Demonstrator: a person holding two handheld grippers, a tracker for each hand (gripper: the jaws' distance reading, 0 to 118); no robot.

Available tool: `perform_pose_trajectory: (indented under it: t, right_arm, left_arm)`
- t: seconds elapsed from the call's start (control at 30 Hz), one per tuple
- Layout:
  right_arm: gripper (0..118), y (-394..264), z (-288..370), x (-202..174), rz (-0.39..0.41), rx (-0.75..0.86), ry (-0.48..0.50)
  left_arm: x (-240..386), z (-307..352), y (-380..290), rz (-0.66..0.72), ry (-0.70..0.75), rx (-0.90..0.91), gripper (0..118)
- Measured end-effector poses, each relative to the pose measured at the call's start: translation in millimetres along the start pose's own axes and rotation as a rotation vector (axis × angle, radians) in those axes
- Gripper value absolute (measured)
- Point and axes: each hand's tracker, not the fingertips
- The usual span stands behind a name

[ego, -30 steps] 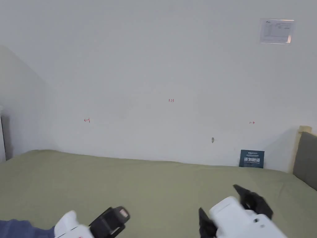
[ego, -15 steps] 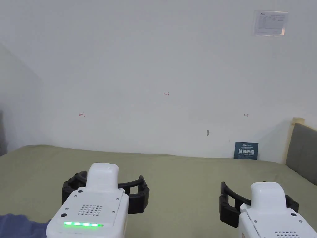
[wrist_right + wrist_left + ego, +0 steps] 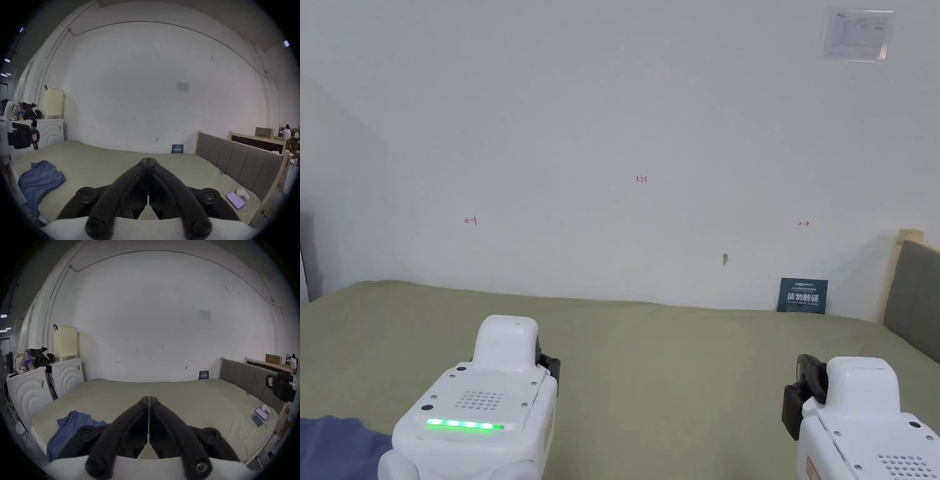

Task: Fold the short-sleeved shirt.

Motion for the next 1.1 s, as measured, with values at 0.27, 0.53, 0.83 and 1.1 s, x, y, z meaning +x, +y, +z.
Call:
perform_pose_trajectory:
  t: [0.27,0.53,0.83,1.1]
  right_arm:
    - [2,0.6,-6.9,3.9,-0.008,-0.029,0.008]
    - [2,-11.0,-31.4,-61.5,0.000,-0.047,0.140]
    - [2,-6.0,-37.8,-232.0,-0.063,-0.053,0.582]
    - [2,-13.3,-40.5,-286.0,-0.042,-0.075,0.691]
  left_arm:
    - [-6.8,-3.1,-5.2,0.041,0.003,-0.006,0]
    - [-89.2,17.3,-12.4,0.036,0.206,-0.045,0]
    - [-226.6,110.4,-24.1,0.099,0.608,-0.077,0]
    - [-265.4,119.4,-42.5,0.126,0.689,-0.121,0]
